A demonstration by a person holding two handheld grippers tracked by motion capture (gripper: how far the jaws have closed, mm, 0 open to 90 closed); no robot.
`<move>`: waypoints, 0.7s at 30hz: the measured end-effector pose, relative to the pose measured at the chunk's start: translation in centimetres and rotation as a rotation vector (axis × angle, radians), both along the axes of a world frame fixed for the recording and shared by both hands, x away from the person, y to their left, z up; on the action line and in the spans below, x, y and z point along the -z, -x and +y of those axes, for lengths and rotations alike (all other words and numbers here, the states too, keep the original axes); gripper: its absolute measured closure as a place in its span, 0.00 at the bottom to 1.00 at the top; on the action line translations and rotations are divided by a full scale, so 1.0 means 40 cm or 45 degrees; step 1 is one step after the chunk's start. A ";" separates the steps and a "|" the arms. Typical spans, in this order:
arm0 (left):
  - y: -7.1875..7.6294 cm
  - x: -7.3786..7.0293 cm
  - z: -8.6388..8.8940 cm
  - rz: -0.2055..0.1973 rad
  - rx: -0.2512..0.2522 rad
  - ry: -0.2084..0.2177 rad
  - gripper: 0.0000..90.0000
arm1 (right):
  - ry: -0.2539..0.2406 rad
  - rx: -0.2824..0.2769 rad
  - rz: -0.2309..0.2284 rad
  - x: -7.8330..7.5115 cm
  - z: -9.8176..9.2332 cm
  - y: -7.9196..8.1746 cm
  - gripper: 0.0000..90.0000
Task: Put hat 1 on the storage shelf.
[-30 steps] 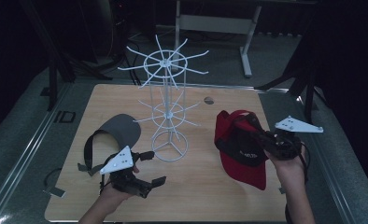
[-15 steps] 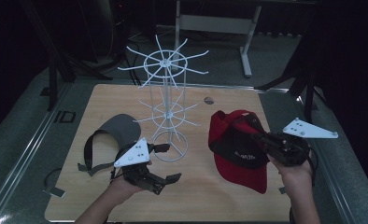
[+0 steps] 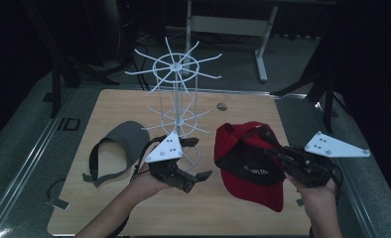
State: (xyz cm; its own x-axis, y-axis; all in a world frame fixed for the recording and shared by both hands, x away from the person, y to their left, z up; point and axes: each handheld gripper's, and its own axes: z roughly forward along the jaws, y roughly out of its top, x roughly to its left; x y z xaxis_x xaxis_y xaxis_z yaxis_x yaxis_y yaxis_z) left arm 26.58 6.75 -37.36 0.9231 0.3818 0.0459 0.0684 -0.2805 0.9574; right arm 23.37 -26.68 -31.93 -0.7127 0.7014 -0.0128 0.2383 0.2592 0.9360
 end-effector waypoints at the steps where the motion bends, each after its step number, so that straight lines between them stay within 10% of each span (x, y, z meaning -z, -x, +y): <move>1: -0.004 -0.004 -0.004 0.001 0.003 0.001 0.08 | 0.001 -0.005 0.000 0.000 0.002 0.005 0.93; 21: -0.040 -0.036 -0.108 -0.045 0.032 -0.069 0.17 | 0.002 -0.118 0.026 0.016 0.030 0.027 0.93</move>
